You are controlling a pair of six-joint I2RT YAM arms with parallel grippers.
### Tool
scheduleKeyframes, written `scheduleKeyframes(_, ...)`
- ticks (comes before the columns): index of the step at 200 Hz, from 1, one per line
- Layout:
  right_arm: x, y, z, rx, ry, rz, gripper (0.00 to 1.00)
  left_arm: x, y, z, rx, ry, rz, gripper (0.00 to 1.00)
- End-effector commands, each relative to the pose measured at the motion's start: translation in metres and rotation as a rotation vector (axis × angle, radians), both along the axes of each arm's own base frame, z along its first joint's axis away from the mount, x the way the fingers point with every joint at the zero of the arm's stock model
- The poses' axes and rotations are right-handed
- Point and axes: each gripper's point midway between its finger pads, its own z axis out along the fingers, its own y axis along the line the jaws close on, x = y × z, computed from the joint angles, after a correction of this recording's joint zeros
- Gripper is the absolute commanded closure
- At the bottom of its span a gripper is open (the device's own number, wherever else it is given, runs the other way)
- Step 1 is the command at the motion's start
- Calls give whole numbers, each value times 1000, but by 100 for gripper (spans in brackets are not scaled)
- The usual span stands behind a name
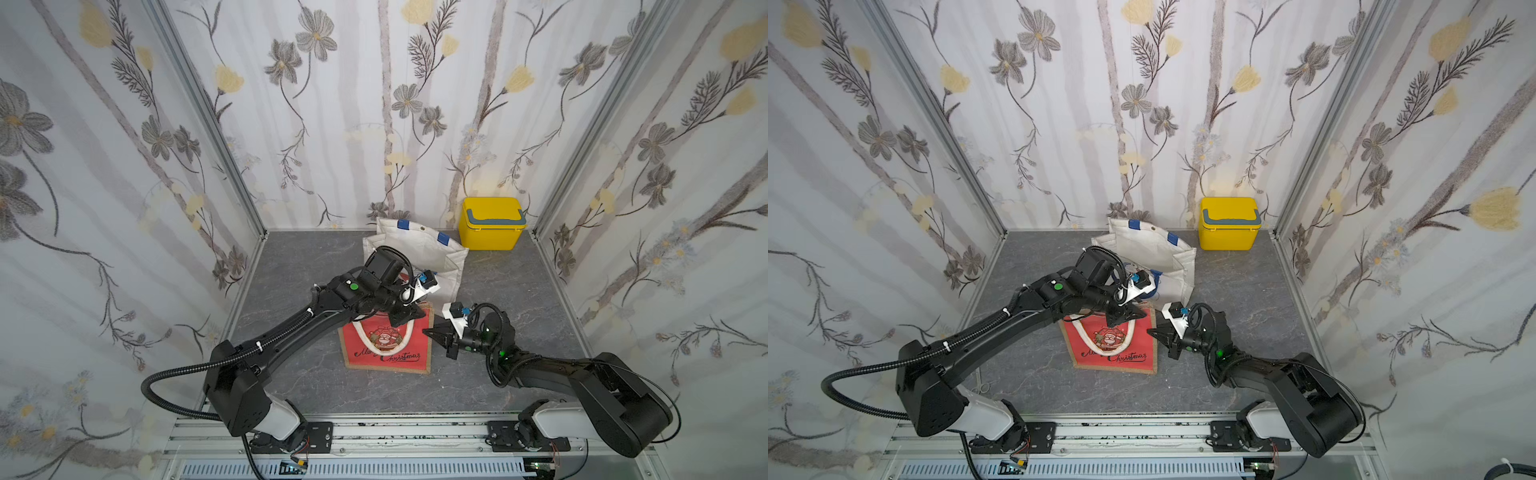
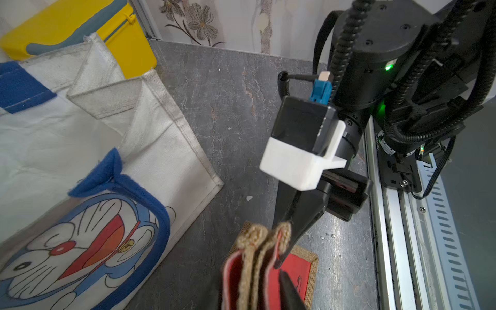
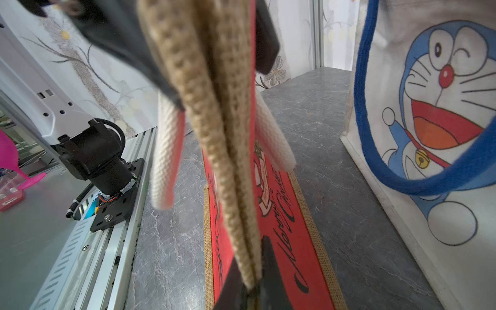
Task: Put away the canvas bag
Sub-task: Press the canvas bag at the center of the board.
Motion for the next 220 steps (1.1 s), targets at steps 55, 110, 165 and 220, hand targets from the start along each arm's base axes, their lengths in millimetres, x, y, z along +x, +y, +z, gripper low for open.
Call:
scheduleKeyframes(55, -2, 2, 14, 19, -42, 16, 97, 14, -11, -9, 1, -58, 9, 67)
scheduleKeyframes(110, -3, -8, 13, 20, -54, -53, 78, 16, 1, 13, -5, -121, 48, 94)
scheduleKeyframes(165, 9, -41, 19, 83, -1, -297, 0, 19, 13, 32, -34, -159, 93, 100)
scheduleKeyframes(220, -17, -49, 6, 105, 27, -260, 10, 7, 22, 66, -146, -187, 62, 100)
